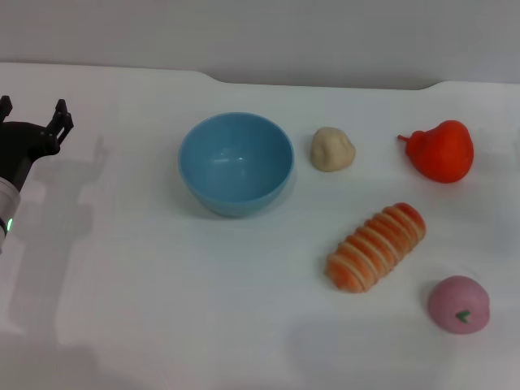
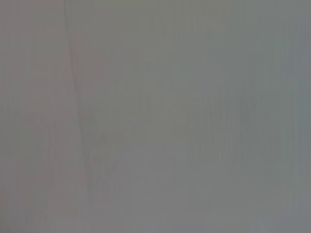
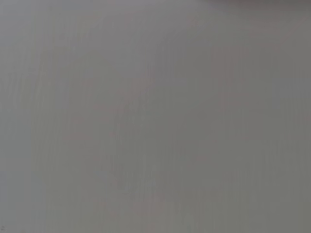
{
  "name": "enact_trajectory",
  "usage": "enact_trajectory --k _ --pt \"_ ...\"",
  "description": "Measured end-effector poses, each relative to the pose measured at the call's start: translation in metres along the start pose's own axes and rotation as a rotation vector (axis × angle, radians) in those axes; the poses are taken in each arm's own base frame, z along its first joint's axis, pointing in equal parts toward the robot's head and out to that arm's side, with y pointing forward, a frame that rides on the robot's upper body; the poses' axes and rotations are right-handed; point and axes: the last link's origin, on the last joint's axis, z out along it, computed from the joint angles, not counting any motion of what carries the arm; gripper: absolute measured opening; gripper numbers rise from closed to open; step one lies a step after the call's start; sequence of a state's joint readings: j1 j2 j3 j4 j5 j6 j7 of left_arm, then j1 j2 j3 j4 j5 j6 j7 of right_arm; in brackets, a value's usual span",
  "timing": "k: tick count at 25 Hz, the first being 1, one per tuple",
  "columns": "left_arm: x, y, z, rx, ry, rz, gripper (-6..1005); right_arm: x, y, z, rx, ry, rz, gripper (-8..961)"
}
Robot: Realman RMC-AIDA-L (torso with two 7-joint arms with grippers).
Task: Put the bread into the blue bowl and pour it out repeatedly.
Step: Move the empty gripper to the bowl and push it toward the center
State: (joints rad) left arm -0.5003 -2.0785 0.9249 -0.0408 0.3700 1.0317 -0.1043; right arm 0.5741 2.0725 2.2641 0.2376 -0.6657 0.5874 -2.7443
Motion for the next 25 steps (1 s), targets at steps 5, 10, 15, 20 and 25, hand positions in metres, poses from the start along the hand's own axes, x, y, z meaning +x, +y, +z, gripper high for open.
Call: enact_trajectory --k 5,10,15,20,25 --pt "0.0 0.0 0.0 0.0 0.0 0.0 827 -0.001 0.001 0.001 -0.001 -0.002 0.0 541" --pt "0.0 0.0 0.0 0.001 0.0 0.0 828 -0.002 0.001 0.001 -0.002 -0.004 0.0 541" --pt "0.0 0.0 0.0 0.002 -0.001 0.0 828 -0.002 0.001 0.001 -0.002 -0.004 0.0 541" --pt "0.001 -0.001 0.001 0.005 0.002 -0.028 826 -0.003 0.001 0.002 -0.002 -0.005 0.0 541" --pt "0.007 -0.002 0.013 0.014 -0.006 -0.148 827 -0.004 0.001 0.003 -0.003 -0.008 -0.001 540"
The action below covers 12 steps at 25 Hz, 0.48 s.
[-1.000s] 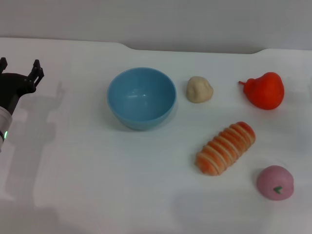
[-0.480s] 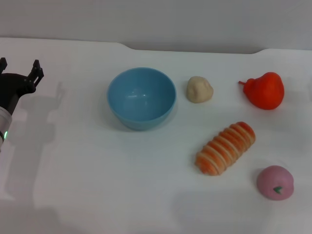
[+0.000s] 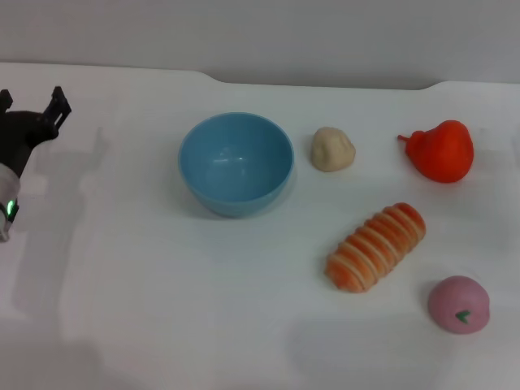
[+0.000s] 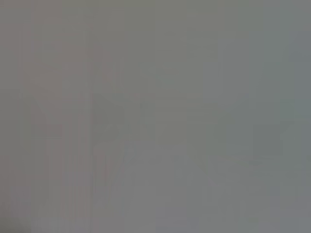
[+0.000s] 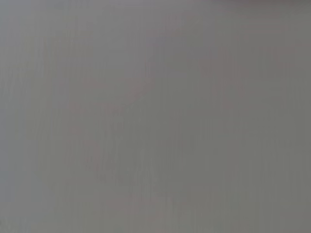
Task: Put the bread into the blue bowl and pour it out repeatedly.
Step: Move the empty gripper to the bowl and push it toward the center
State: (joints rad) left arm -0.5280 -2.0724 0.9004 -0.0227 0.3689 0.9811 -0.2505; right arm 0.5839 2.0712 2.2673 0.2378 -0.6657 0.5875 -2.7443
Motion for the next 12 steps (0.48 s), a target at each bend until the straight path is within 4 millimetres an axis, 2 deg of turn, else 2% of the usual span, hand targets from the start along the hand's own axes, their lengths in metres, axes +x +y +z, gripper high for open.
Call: enact_trajectory --k 1,5,8,12 --pt "0.001 0.0 0.002 0.004 -0.007 -0.018 827 0.0 0.0 0.0 -0.001 -0.001 0.0 540" --pt "0.013 0.008 0.035 -0.005 -0.094 -0.124 828 -0.001 0.001 0.001 -0.002 -0.001 0.0 540" --pt "0.03 0.028 0.061 -0.078 -0.142 -0.083 828 0.001 0.001 0.0 -0.003 0.004 0.002 540" --pt "0.05 0.056 0.082 -0.154 -0.179 -0.045 828 0.004 0.001 -0.001 -0.002 0.011 0.004 540"
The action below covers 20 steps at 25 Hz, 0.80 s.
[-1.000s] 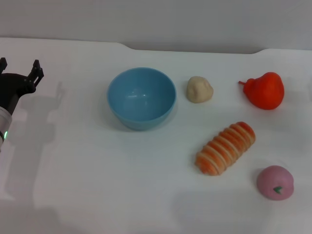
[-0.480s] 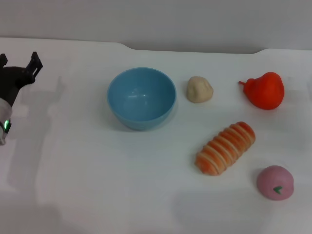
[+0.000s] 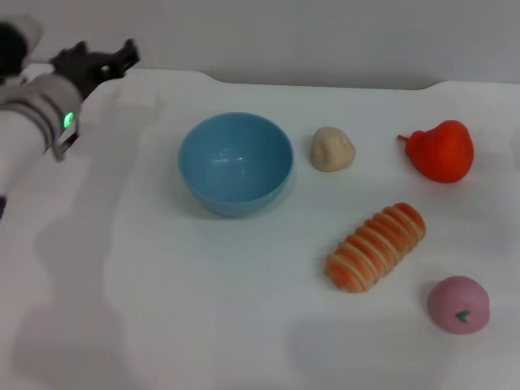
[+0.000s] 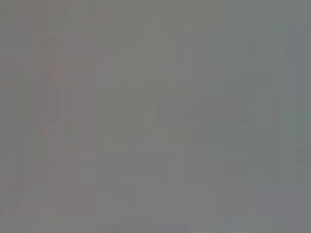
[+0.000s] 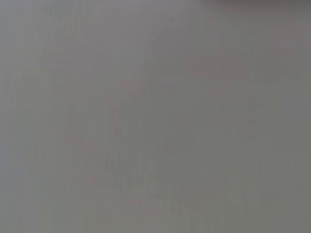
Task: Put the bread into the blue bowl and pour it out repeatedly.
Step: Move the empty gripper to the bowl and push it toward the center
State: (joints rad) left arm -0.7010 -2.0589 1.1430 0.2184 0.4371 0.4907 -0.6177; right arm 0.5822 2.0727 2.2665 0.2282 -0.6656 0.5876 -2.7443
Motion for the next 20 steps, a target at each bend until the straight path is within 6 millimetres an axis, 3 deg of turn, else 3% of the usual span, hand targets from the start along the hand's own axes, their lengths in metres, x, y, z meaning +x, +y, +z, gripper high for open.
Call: enact_trajectory --k 7,20 --pt "0.029 0.048 0.018 -0.096 -0.063 0.091 827 0.003 0.001 -0.002 -0.002 0.008 0.0 541" --pt "0.04 0.092 0.014 -0.044 -0.142 0.259 828 0.0 0.002 0.0 -0.009 0.001 -0.01 540"
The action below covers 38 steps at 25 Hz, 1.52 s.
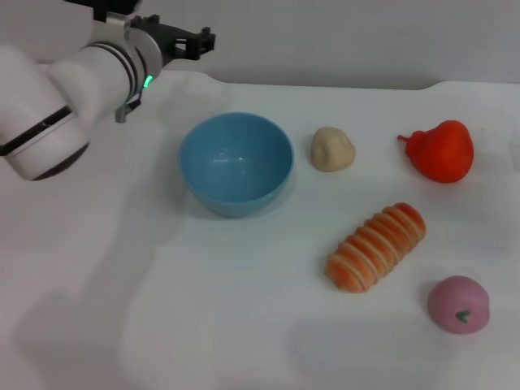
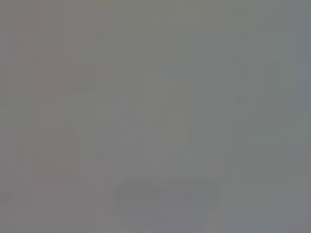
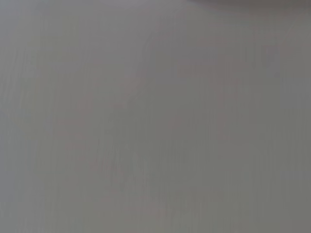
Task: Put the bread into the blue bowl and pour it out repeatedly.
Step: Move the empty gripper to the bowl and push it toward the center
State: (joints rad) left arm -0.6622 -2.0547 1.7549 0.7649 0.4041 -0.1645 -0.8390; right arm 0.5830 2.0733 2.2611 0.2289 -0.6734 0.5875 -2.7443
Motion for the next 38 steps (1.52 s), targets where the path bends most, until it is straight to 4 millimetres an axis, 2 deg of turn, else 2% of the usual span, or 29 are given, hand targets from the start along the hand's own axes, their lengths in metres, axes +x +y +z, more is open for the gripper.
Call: enact_trajectory --k 6,12,17,24,34,38 --pt "0.003 0.017 -0.002 -0.024 -0.034 -0.046 828 -0.001 -0.001 0.0 0.002 -0.002 -0.003 540" --pt "0.013 0.024 -0.008 -0.017 -0.181 -0.035 827 0.0 -0.004 -0.001 0.007 0.0 -0.004 539" --pt "0.022 0.017 -0.018 -0.076 -0.297 -0.07 827 0.002 -0.006 -0.002 0.011 0.003 -0.004 539" --pt "0.025 0.01 -0.032 -0.145 -0.489 -0.083 827 0.003 -0.007 -0.003 0.012 0.006 -0.005 540" --pt "0.022 0.009 -0.033 -0.15 -0.514 -0.054 828 0.005 -0.006 -0.004 0.011 0.009 -0.003 540" --pt "0.014 0.007 -0.029 -0.146 -0.513 -0.041 828 0.005 -0.006 -0.004 0.01 0.01 -0.002 541"
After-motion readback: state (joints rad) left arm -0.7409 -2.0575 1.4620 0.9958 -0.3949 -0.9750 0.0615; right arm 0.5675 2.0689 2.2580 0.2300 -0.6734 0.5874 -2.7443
